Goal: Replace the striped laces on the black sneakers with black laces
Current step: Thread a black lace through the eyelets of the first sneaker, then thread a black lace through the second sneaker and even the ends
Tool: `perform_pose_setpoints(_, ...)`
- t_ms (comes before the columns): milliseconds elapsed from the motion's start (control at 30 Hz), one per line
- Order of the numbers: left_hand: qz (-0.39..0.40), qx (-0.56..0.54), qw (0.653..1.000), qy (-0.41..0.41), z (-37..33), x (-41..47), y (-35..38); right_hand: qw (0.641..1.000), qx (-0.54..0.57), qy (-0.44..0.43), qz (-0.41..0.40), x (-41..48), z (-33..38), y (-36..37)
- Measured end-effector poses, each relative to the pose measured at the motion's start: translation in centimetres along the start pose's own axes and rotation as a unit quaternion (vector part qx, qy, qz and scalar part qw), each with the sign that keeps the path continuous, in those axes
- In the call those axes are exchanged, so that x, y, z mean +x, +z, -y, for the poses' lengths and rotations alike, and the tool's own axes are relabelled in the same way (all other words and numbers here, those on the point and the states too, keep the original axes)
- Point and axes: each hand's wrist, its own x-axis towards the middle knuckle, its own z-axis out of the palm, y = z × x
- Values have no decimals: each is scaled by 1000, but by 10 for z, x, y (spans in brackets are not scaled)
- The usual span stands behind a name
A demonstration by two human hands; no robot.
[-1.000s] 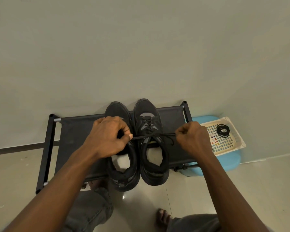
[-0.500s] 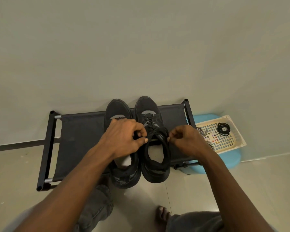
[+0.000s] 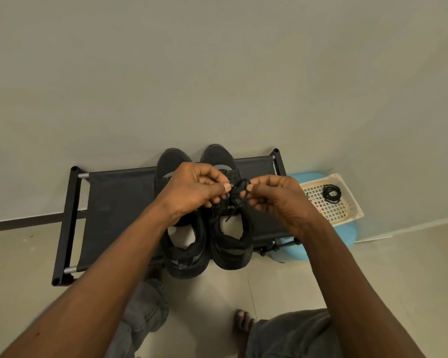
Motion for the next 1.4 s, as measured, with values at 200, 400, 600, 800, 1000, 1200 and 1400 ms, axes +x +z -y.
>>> perform_pose_setpoints(200,14,107,994,14,6,-4,7,951,-295,-85,-46,-5,-13,7)
perform_pose_setpoints(400,27,344,936,67,2,-12,16,894,-440,-87,13,-11,-11,0)
perform_pose_setpoints(600,-39,305,939,151,9,0,23,948,-292,-80,-93,-17,-1,-46)
perform_pose_setpoints(800,-3,351,928,126,13,14,49,941,-257,17,-219,12,-20,-116)
perform_pose_setpoints(1000,41,428,899,87,29,28,57,842,-447,103,-286,66,-81,-183)
perform_pose_setpoints(1200,56,410,908,69,32,31,44,791,-512,147,-302,121,-105,-205)
perform_pose_setpoints(1400,55,400,913,58,33,37,50,779,-518,221,-276,158,-124,-231)
